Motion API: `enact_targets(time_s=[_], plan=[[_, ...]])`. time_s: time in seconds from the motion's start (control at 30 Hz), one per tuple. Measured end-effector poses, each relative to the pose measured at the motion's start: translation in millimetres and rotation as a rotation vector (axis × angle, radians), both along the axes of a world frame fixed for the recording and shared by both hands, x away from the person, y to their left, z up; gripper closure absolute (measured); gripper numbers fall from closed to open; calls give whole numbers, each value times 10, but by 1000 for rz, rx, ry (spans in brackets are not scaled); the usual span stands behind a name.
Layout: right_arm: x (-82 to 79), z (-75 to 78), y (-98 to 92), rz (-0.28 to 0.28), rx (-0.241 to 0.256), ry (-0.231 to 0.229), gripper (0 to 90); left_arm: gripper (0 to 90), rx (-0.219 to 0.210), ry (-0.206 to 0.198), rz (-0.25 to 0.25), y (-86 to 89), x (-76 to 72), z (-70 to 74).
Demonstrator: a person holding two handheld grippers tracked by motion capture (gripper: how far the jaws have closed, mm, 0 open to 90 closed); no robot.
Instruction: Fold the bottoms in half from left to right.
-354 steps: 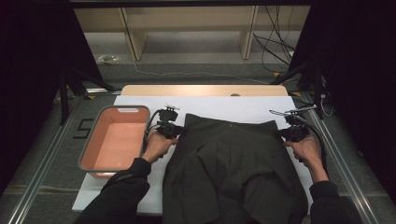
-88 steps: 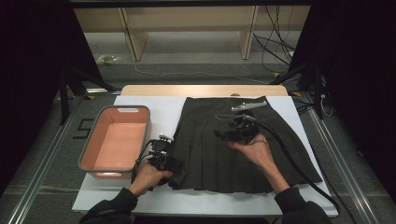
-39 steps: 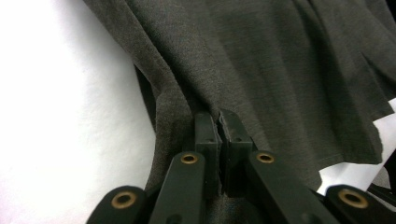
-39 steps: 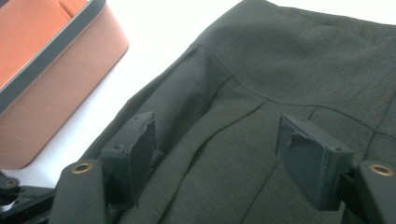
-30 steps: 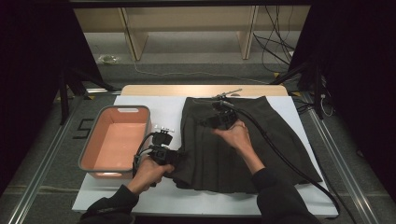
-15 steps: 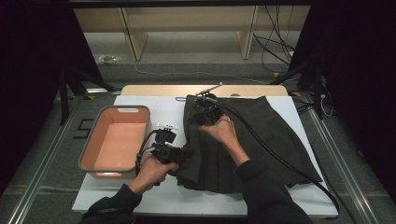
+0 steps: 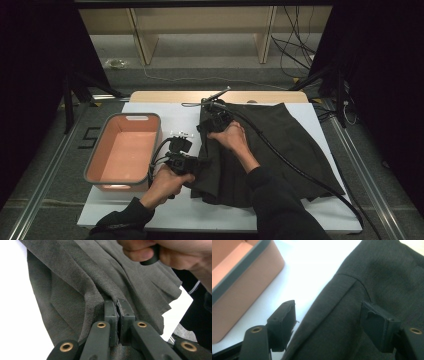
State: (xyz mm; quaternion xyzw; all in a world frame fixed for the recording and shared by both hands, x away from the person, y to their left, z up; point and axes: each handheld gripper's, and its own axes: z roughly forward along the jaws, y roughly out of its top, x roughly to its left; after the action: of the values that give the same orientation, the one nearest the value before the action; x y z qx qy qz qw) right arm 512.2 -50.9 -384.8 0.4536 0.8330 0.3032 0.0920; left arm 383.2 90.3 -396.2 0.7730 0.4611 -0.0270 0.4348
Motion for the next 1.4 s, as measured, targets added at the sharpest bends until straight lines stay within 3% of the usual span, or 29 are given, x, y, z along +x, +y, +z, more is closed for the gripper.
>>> enact_targets(time_s=[0.2, 0.33, 0.53, 0.6, 0.97, 1.4], plan=[[28, -37, -21, -5, -26, 30, 368, 870, -2, -20, -14, -42, -5, 64], [43, -35, -39, -3, -31, 47, 470, 871, -14, -30, -18, -75, -3, 121], [2, 20, -58, 27, -37, 48, 803, 870, -33, -43, -35, -143, 4, 201], [-22, 60, -71, 37, -39, 35, 867, 870, -41, -51, -42, -165, 0, 238], [-98, 388, -365, 28, -8, -19, 886, 870, -81, -79, -103, -318, 2, 431], [-145, 585, -751, -23, 24, -42, 886, 868, -123, -73, -152, -599, 56, 541]])
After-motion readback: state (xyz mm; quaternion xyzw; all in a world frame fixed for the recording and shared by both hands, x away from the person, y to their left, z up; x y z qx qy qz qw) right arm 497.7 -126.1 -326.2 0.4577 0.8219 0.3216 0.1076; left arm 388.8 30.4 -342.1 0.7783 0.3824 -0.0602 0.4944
